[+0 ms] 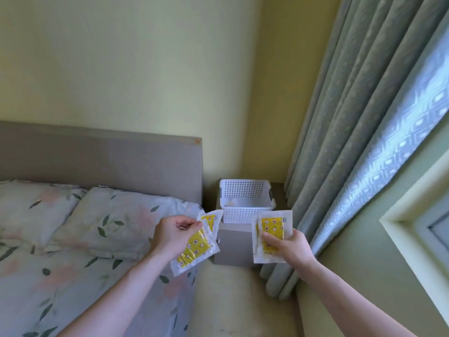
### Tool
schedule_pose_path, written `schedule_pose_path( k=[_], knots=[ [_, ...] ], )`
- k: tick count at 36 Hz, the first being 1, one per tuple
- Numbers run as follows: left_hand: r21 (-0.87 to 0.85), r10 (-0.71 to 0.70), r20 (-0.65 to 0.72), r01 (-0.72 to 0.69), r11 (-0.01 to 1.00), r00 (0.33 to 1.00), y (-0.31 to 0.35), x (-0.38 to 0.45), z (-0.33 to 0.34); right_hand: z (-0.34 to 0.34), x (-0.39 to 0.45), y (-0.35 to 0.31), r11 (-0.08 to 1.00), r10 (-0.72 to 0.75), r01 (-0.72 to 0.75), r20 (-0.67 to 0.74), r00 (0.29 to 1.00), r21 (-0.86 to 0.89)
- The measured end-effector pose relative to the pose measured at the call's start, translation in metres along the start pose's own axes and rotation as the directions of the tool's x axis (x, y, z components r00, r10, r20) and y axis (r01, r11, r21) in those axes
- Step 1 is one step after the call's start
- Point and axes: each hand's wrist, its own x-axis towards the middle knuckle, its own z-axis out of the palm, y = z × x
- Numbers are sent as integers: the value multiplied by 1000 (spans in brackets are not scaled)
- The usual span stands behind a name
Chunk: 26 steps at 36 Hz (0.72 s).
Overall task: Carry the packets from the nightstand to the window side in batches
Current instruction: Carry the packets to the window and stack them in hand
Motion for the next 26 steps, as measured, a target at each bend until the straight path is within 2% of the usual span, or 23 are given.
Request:
schedule_pose_path(
  k=[4,11,18,26],
  knots=[
    [6,-7,54,7,1000,999,16,63,25,-8,48,-8,1000,26,-27,-88,996,-2],
    [81,-14,152,1,997,988,29,150,68,-18,139,-19,995,89,-93,-144,986,-25],
    [91,-81,122,70,993,989,29,241,108,-23,255,-23,987,150,-154,-98,984,-41],
    [149,-171,17,167,975,985,23,325,136,-27,396,-8,935,314,-316,-38,949,-160]
  ],
)
